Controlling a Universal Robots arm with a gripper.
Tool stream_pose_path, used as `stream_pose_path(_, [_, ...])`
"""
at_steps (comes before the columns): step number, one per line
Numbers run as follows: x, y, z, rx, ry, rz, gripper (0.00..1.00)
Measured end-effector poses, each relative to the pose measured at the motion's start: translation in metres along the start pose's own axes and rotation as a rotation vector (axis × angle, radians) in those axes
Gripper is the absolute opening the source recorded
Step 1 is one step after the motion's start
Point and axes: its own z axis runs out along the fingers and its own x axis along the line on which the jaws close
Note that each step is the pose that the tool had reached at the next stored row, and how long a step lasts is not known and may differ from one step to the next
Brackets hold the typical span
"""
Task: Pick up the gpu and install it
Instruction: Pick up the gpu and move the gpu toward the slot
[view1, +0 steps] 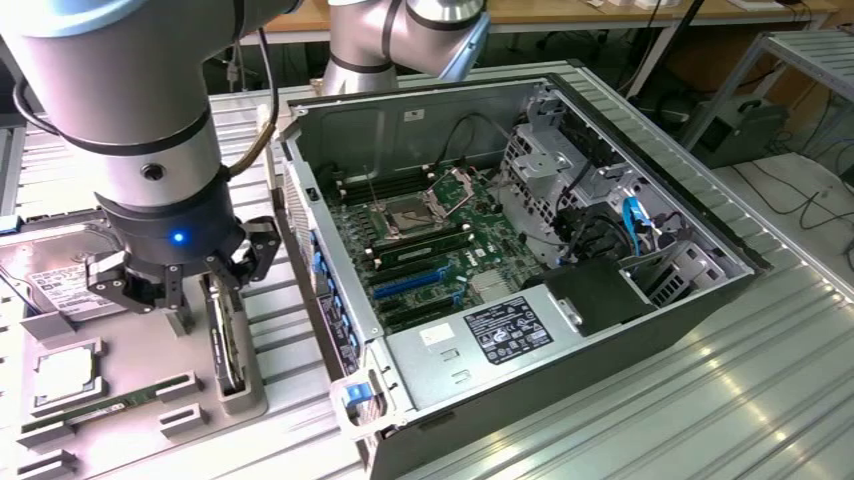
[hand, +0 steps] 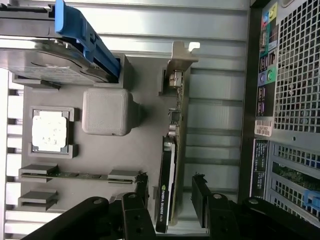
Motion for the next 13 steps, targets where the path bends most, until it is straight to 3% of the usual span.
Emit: stream_pose_path(13, [0.000, -0.0010, 0.0216, 0.0001, 0.0001, 0.000, 0.48])
